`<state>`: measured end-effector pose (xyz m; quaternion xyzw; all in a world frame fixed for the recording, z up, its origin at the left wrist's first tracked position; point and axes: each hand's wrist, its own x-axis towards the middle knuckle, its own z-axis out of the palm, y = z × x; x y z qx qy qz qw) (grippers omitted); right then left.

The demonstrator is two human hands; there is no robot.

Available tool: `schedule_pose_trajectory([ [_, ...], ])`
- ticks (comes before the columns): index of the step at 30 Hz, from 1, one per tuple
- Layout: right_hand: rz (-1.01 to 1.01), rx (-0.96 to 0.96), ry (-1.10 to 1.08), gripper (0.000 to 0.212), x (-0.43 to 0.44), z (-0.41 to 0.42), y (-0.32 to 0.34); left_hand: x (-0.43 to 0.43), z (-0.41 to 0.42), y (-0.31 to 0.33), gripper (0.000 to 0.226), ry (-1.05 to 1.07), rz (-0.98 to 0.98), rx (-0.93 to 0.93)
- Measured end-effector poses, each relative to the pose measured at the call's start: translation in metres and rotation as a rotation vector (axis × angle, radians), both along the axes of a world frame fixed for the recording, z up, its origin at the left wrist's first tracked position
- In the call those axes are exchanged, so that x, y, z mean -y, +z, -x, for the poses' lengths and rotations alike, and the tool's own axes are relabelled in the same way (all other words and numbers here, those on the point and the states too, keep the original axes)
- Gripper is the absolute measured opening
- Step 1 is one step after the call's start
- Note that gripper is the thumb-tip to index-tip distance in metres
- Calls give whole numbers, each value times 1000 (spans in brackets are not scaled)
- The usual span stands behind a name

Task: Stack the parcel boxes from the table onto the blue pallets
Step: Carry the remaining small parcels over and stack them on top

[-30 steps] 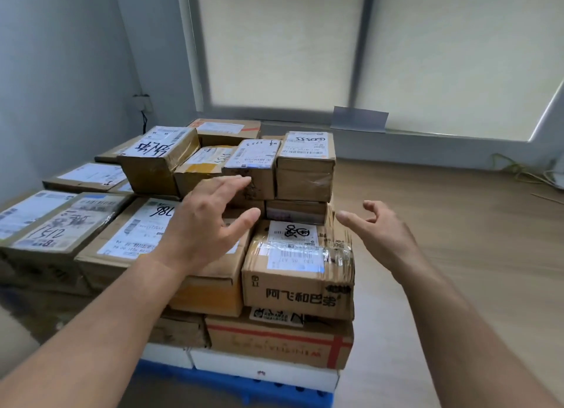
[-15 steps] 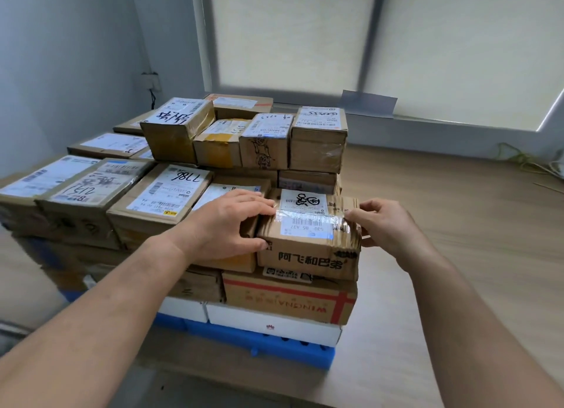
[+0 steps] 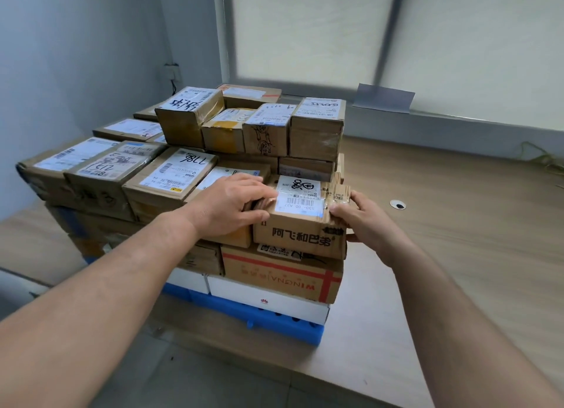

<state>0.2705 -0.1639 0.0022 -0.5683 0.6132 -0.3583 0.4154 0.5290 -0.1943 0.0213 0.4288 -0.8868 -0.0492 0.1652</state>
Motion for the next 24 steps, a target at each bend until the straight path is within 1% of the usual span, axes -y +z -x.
schedule_pose_trajectory([
  [2, 8, -67, 10, 30, -2, 0, 3, -4, 2, 3, 45, 7, -11, 6],
  [4, 27, -93, 4, 31, -1, 1, 3, -7, 4, 6, 50, 2, -13, 37],
  [6, 23, -80, 12, 35, -1, 1, 2, -11, 5, 8, 64, 44, -55, 114],
  [7, 8, -62, 14, 40, -1, 0, 0, -12, 4, 8, 72, 82, -85, 163],
  [8, -11, -43, 20, 50, -1, 0, 0, -13, 3, 7, 78, 119, -110, 216],
  [9, -25, -21, 21, 66, -1, -1, -2, -13, 2, 6, 81, 145, -125, 256],
  [10, -34, 0, 16, 81, -1, -2, -4, -13, 1, 5, 83, 156, -132, 270],
  [11, -38, 19, 8, 90, -1, -2, -6, -12, 0, 4, 83, 156, -140, 260],
  [12, -36, 28, 9, 91, -2, -2, -8, -12, 0, 5, 83, 151, -151, 238],
  [13, -35, 21, 17, 84, -2, -2, -8, -11, 1, 5, 83, 146, -164, 216],
  [15, -30, 4, 19, 60, -5, -4, -8, -9, 0, 5, 82, 136, -175, 193],
  [18, -41, -38, 16, 40, -7, -3, -9, -7, -1, 4, 81, 116, -140, 224],
  [20, -47, -65, 4, 33, -7, -1, -6, -6, -2, 4, 81, 92, -113, 268],
  [21, -36, -85, -12, 35, -6, -1, -2, -5, -3, 6, 81, 80, -110, 277],
  [22, -5, -104, -42, 43, -4, -1, 2, -3, -5, 9, 81, 72, -111, 267],
  [24, 95, -130, -166, 64, 5, -3, 12, 4, -9, 15, 78, 66, -94, 182],
])
